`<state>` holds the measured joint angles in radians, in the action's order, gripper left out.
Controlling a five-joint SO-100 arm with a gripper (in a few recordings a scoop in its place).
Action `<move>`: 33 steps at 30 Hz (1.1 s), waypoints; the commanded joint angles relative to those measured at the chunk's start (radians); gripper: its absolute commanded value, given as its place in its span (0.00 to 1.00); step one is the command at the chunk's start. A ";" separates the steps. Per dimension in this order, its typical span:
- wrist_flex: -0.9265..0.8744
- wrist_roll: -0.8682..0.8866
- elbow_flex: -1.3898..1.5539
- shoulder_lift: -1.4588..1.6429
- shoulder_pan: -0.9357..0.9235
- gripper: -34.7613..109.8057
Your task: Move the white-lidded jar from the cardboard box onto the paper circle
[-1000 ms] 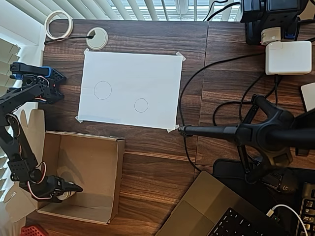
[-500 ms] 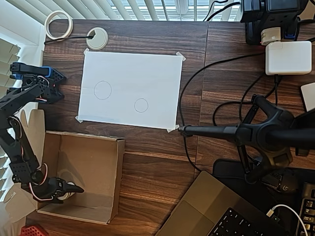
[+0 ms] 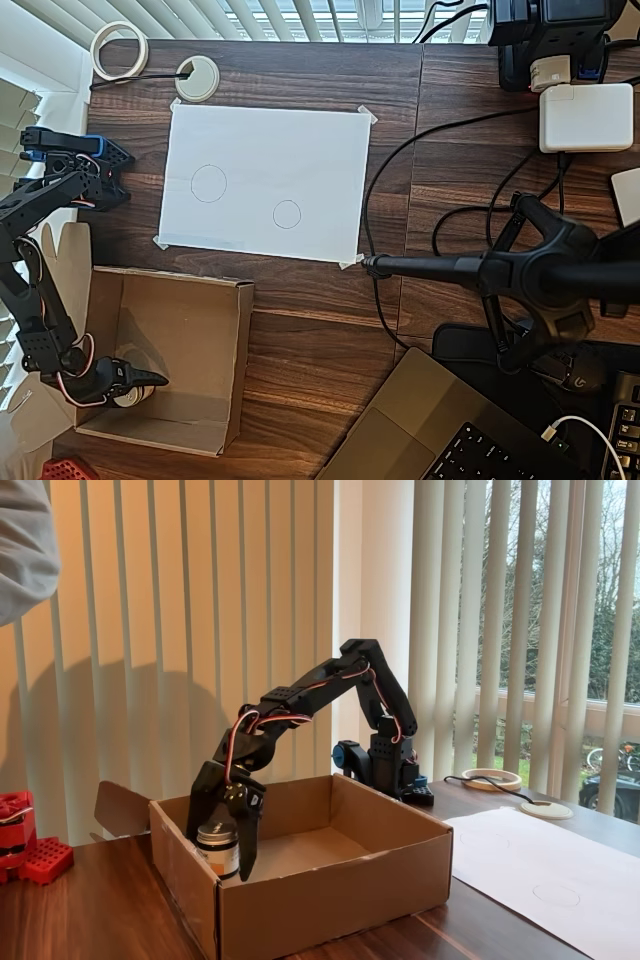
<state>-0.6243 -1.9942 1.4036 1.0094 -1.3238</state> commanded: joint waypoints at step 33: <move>-0.150 0.097 0.012 0.334 0.081 0.31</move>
<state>-0.7409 -1.9175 1.4235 1.0953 -1.2625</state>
